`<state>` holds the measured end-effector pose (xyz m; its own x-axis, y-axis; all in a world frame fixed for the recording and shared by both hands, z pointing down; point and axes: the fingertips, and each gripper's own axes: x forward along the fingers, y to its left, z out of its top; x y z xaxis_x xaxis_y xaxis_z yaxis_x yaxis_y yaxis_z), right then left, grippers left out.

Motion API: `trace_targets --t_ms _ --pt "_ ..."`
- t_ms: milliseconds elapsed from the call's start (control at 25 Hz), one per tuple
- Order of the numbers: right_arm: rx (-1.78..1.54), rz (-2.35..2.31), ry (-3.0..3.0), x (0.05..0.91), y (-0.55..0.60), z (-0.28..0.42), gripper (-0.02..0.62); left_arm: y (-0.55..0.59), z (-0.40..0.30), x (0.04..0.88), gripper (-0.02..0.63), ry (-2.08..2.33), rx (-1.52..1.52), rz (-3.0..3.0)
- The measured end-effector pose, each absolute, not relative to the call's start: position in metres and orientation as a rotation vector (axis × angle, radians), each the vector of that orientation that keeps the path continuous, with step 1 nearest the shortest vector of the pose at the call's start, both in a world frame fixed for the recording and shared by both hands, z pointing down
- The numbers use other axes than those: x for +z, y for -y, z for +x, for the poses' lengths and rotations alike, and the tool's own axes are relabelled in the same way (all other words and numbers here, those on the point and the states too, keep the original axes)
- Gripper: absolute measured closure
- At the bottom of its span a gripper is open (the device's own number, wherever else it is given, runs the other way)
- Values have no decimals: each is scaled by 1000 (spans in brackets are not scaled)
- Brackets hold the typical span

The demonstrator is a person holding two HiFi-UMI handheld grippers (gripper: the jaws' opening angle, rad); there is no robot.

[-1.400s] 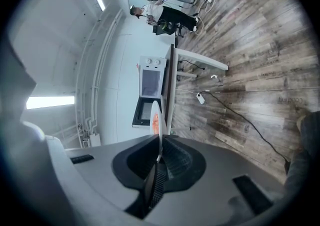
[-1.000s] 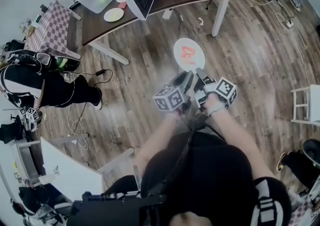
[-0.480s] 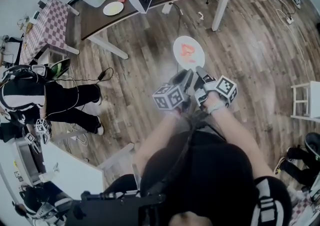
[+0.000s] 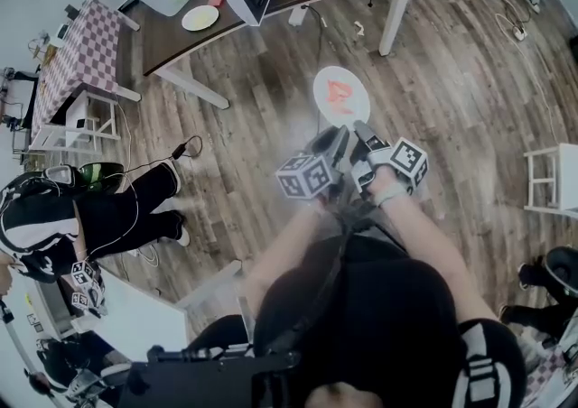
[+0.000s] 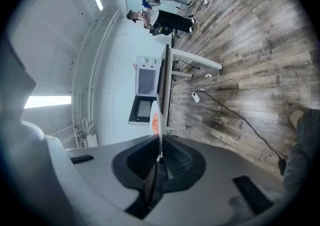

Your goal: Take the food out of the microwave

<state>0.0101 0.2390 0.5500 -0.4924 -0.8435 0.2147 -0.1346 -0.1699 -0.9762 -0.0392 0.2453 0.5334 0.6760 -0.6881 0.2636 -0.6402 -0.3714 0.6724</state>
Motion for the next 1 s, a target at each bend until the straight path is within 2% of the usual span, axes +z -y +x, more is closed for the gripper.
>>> trace_targets --t_ms 1000 --pt "-1721 -1097 -1544 558 -207 32 575 -215 -16 541 505 1033 -84 2099"
